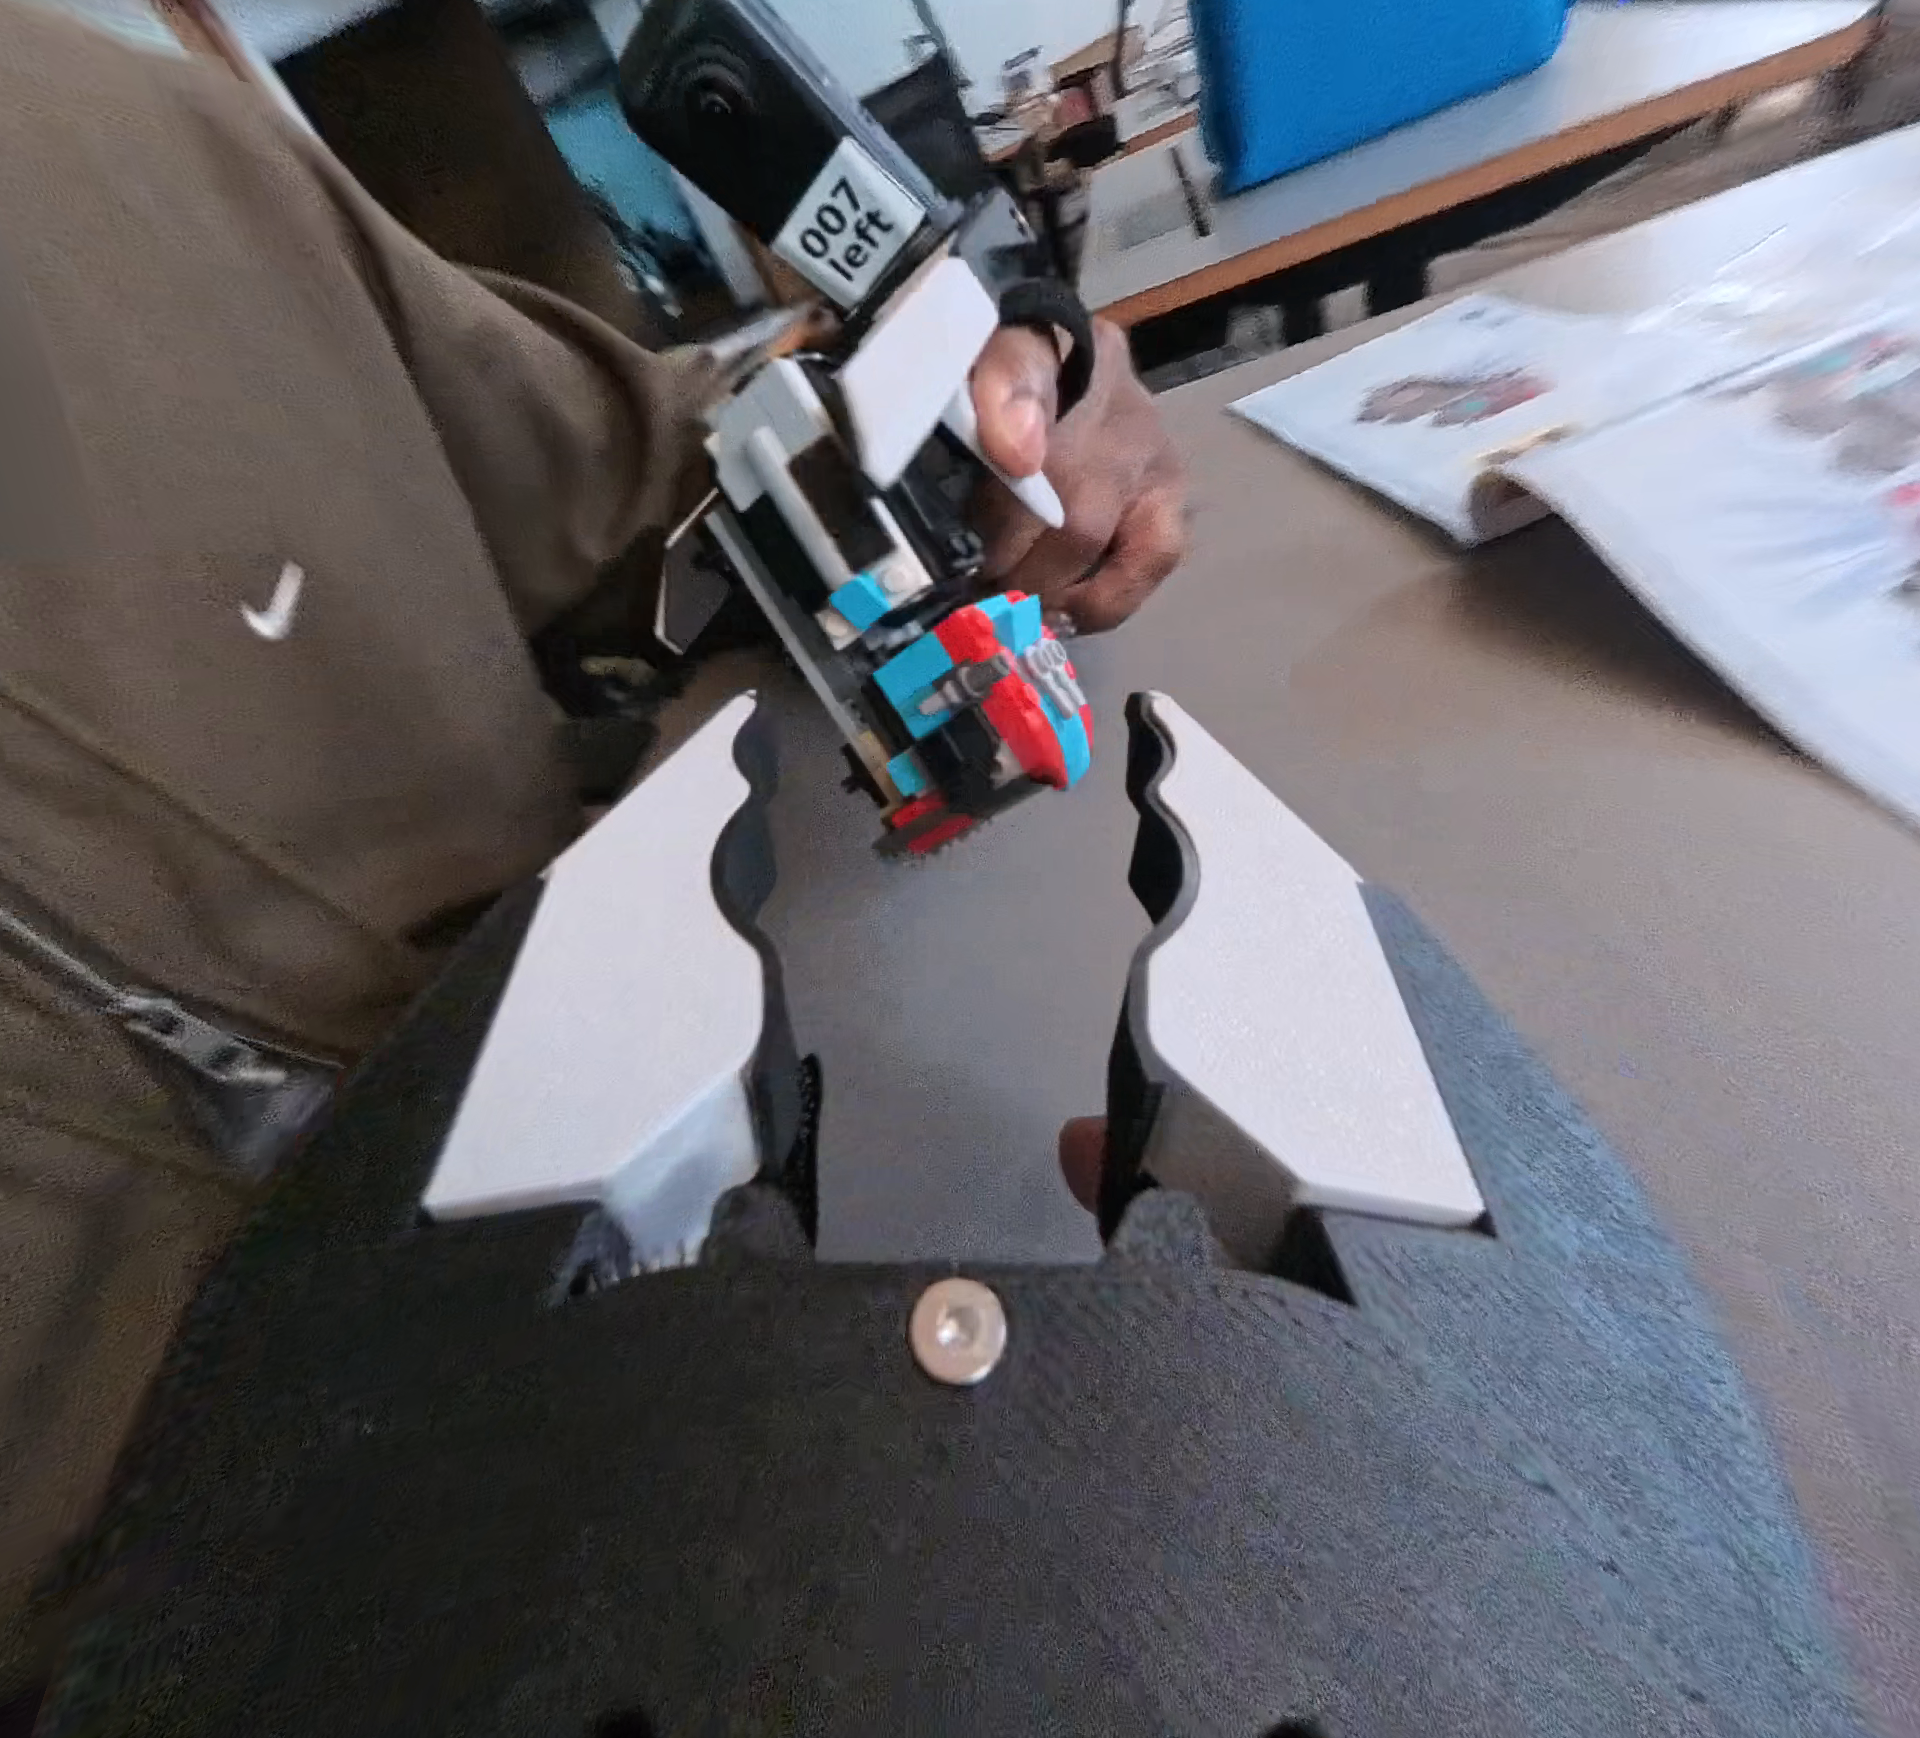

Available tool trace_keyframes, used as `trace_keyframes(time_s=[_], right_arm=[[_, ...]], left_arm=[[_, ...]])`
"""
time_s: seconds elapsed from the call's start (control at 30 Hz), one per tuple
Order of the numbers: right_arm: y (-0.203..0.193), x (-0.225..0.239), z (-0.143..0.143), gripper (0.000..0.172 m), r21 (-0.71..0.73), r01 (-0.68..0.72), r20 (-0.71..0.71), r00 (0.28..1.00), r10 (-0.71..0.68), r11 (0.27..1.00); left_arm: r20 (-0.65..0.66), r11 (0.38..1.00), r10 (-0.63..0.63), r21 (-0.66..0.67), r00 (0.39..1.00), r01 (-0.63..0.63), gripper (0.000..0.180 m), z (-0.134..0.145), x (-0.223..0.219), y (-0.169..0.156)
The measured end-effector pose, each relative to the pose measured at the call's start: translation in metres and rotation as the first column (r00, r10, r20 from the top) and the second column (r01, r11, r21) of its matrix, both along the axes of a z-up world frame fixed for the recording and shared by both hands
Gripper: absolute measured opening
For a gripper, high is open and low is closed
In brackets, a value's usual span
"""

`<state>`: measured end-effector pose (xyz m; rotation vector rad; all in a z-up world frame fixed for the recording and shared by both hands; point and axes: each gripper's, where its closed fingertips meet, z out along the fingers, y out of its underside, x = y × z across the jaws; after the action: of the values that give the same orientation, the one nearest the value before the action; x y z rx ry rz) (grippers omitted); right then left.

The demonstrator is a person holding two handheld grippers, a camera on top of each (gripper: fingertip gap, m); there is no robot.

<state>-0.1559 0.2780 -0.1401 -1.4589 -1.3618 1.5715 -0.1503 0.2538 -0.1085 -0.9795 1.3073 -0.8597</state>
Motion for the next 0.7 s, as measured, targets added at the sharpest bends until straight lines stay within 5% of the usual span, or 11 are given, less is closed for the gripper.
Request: trace_keyframes(time_s=[0.3, 0.43, 0.7], right_arm=[[-0.043, -0.006, 0.012, 0.067, -0.289, -0.219, -0.065, 0.976, 0.209, 0.932], [-0.032, -0.005, 0.011, 0.052, -0.325, -0.172, -0.059, 0.985, 0.162, 0.93], [0.0, -0.002, 0.011, 0.049, -0.35, -0.041, -0.058, 0.998, 0.022, 0.936]], left_arm=[[0.16, 0.989, -0.12, -0.07, 0.98, 0.132, 0.054, 0.034, 0.003, -0.02], [0.143, 0.99, -0.093, -0.093, 0.985, 0.107, 0.055, 0.028, 0.0, -0.013], [0.012, 0.999, 0.02, -0.051, 1.0, -0.02, 0.055, 0.003, -0.01, 0.009]])
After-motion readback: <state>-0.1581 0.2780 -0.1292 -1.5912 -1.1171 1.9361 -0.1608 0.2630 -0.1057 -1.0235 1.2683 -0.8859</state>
